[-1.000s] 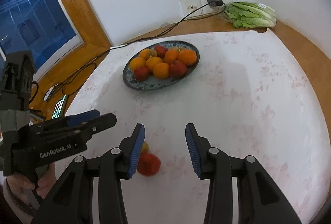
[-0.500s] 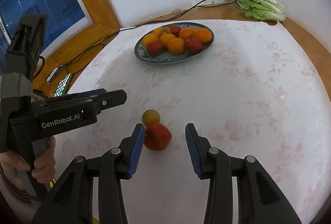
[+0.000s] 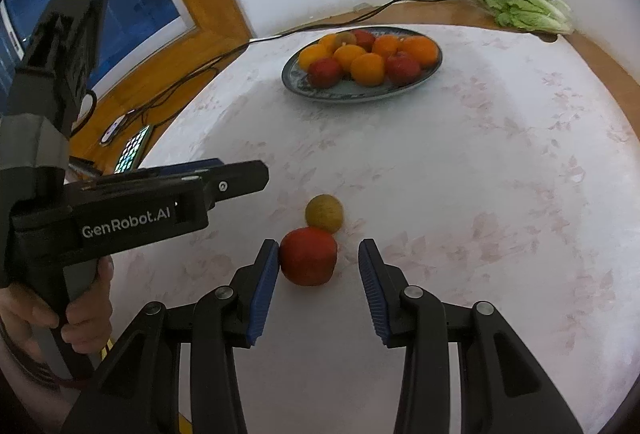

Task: Organize fruits
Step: 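Grasp the red apple with the right tool, then grasp the small yellow-green pear with the left tool while the right tool holds the apple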

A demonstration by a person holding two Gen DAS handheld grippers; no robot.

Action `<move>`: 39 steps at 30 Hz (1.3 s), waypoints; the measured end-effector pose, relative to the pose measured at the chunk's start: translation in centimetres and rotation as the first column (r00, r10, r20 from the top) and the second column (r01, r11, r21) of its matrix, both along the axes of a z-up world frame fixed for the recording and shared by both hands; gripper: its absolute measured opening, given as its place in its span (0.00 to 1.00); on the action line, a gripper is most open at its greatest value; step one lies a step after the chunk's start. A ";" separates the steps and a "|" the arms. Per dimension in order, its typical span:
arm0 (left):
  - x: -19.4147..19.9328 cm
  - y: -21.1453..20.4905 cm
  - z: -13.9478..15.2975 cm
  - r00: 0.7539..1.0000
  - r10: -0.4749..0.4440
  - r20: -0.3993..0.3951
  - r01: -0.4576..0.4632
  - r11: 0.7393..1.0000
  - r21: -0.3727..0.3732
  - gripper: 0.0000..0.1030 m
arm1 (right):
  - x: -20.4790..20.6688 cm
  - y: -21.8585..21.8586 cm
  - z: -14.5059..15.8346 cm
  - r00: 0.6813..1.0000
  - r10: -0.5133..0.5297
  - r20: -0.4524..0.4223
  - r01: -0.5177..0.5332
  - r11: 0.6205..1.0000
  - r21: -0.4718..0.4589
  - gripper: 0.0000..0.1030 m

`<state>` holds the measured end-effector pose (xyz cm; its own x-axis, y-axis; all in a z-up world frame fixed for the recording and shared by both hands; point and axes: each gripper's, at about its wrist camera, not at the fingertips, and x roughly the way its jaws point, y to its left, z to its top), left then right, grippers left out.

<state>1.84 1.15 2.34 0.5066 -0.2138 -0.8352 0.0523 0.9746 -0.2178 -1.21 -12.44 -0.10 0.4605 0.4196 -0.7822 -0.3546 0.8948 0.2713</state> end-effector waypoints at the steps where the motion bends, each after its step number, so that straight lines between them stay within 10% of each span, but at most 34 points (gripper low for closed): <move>1: 0.0 0.0 0.0 1.000 -0.001 0.000 0.001 1.000 0.000 0.49 | 0.0 0.0 -0.1 1.000 0.004 -0.001 -0.004 1.000 0.005 0.39; 39: -0.7 -6.7 -0.3 0.987 -0.161 0.008 0.161 0.987 0.025 0.49 | 0.8 -7.7 1.9 0.980 -0.197 0.029 0.196 0.980 0.035 0.30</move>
